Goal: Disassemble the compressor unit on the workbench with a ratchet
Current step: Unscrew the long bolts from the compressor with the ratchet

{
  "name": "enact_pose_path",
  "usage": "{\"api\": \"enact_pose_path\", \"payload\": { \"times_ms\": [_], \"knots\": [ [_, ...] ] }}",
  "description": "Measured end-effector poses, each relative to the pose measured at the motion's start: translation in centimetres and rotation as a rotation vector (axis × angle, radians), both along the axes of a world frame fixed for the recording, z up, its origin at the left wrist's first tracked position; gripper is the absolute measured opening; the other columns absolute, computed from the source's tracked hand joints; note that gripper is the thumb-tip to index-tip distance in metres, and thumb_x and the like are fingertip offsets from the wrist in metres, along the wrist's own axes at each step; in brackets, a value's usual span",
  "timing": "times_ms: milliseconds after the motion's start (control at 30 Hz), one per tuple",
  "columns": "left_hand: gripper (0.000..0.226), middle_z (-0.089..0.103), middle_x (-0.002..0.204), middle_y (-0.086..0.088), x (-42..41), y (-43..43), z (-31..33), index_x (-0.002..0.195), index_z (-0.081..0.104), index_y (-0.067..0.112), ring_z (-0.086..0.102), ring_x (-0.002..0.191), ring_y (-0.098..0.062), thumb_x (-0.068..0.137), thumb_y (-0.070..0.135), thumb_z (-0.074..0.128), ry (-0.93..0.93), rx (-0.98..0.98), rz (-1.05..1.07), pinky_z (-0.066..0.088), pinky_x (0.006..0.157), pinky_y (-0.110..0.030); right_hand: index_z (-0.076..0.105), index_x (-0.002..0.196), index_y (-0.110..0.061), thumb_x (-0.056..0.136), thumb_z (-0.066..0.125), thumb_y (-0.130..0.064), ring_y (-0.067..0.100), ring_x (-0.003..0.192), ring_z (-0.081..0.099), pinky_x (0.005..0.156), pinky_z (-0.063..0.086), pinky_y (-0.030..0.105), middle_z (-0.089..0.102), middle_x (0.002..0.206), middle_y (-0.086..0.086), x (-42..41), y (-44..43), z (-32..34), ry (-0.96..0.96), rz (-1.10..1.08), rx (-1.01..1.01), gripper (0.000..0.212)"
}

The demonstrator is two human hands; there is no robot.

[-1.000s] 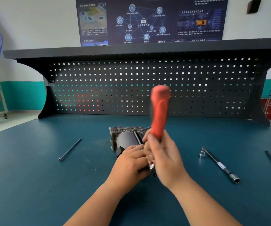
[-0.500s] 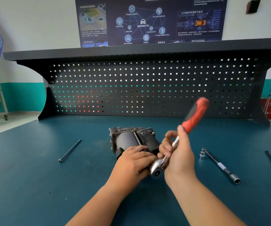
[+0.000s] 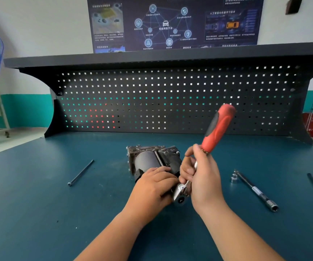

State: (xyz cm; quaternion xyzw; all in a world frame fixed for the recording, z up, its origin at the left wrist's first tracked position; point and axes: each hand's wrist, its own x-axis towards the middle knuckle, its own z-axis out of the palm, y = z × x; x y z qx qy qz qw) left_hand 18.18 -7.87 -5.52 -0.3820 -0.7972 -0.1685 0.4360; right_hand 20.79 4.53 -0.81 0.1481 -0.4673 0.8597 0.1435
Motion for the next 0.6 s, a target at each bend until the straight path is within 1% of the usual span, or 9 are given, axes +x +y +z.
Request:
{"api": "enact_pose_path", "payload": {
  "times_ms": [67, 133, 233, 300, 400, 500, 533, 567, 600],
  "knots": [
    [0.009, 0.069, 0.077, 0.0, 0.1, -0.03, 0.18, 0.07, 0.07, 0.006, 0.068, 0.088, -0.022, 0.068, 0.001, 0.063, 0.026, 0.002, -0.055, 0.055, 0.071, -0.033, 0.043, 0.074, -0.009, 0.1, 0.036, -0.013, 0.006, 0.038, 0.026, 0.04, 0.027, 0.019, 0.031, 0.044, -0.009, 0.25, -0.21, -0.22, 0.121, 0.013, 0.151, 0.027],
    [0.015, 0.068, 0.075, -0.001, 0.18, -0.14, 0.45, 0.064, 0.066, 0.007, 0.062, 0.087, -0.019, 0.068, 0.007, 0.052, 0.039, -0.009, -0.089, 0.053, 0.068, -0.029, 0.046, 0.077, -0.009, 0.099, 0.041, -0.019, 0.005, 0.041, 0.029, 0.043, 0.029, 0.018, 0.035, 0.046, -0.01, 0.23, -0.3, -0.5, 0.226, 0.05, 0.286, 0.025],
    [0.014, 0.067, 0.076, -0.002, 0.11, -0.35, 0.5, 0.062, 0.066, 0.007, 0.053, 0.083, -0.015, 0.067, 0.008, 0.053, 0.034, -0.028, -0.101, 0.049, 0.066, -0.029, 0.049, 0.08, -0.016, 0.093, 0.045, -0.03, 0.002, 0.046, 0.036, 0.05, 0.032, 0.017, 0.043, 0.049, -0.015, 0.06, -0.24, -0.65, 0.35, 0.054, 0.492, 0.02],
    [0.014, 0.067, 0.074, -0.002, 0.03, -0.39, 0.45, 0.061, 0.066, 0.006, 0.052, 0.08, -0.014, 0.067, 0.008, 0.054, 0.044, -0.024, -0.094, 0.048, 0.064, -0.03, 0.05, 0.081, -0.017, 0.091, 0.042, -0.03, 0.001, 0.046, 0.037, 0.051, 0.033, 0.015, 0.045, 0.051, -0.017, -0.02, -0.17, -0.61, 0.37, 0.06, 0.521, 0.018],
    [0.014, 0.066, 0.07, 0.0, 0.03, -0.18, 0.47, 0.059, 0.064, 0.007, 0.052, 0.079, -0.014, 0.068, 0.01, 0.053, 0.09, -0.009, -0.109, 0.046, 0.064, -0.033, 0.049, 0.081, -0.012, 0.095, 0.047, -0.032, 0.004, 0.044, 0.029, 0.046, 0.028, 0.017, 0.037, 0.049, -0.012, 0.04, -0.14, -0.56, 0.312, 0.117, 0.405, 0.025],
    [0.01, 0.071, 0.078, 0.001, 0.03, -0.21, 0.37, 0.068, 0.07, 0.007, 0.067, 0.091, -0.021, 0.07, 0.008, 0.061, 0.059, -0.033, -0.098, 0.055, 0.069, -0.032, 0.047, 0.078, -0.009, 0.086, 0.046, -0.033, 0.005, 0.041, 0.026, 0.042, 0.025, 0.018, 0.032, 0.046, -0.01, 0.22, -0.25, -0.26, 0.197, 0.129, 0.214, 0.026],
    [0.008, 0.073, 0.083, 0.001, 0.03, -0.25, 0.25, 0.073, 0.073, 0.006, 0.068, 0.093, -0.024, 0.069, 0.006, 0.067, 0.037, -0.037, -0.08, 0.056, 0.071, -0.035, 0.046, 0.076, -0.01, 0.087, 0.045, -0.033, 0.005, 0.04, 0.026, 0.04, 0.026, 0.018, 0.03, 0.045, -0.009, 0.16, -0.21, -0.17, 0.14, 0.116, 0.132, 0.025],
    [0.013, 0.073, 0.087, 0.002, 0.06, -0.22, 0.2, 0.079, 0.074, 0.007, 0.068, 0.094, -0.025, 0.067, 0.005, 0.07, 0.011, -0.03, -0.056, 0.056, 0.073, -0.036, 0.046, 0.074, -0.012, 0.09, 0.045, -0.03, 0.005, 0.038, 0.025, 0.038, 0.027, 0.017, 0.029, 0.044, -0.009, -0.04, -0.06, -0.1, 0.065, 0.105, 0.021, 0.024],
    [0.017, 0.073, 0.089, 0.003, 0.1, -0.18, 0.15, 0.084, 0.075, 0.008, 0.068, 0.095, -0.023, 0.067, 0.007, 0.071, -0.014, -0.014, -0.041, 0.055, 0.073, -0.033, 0.046, 0.073, -0.013, 0.094, 0.044, -0.027, 0.005, 0.035, 0.024, 0.036, 0.027, 0.017, 0.028, 0.043, -0.008, -0.4, 0.23, -0.08, -0.029, 0.101, -0.117, 0.026]
  ]
}}
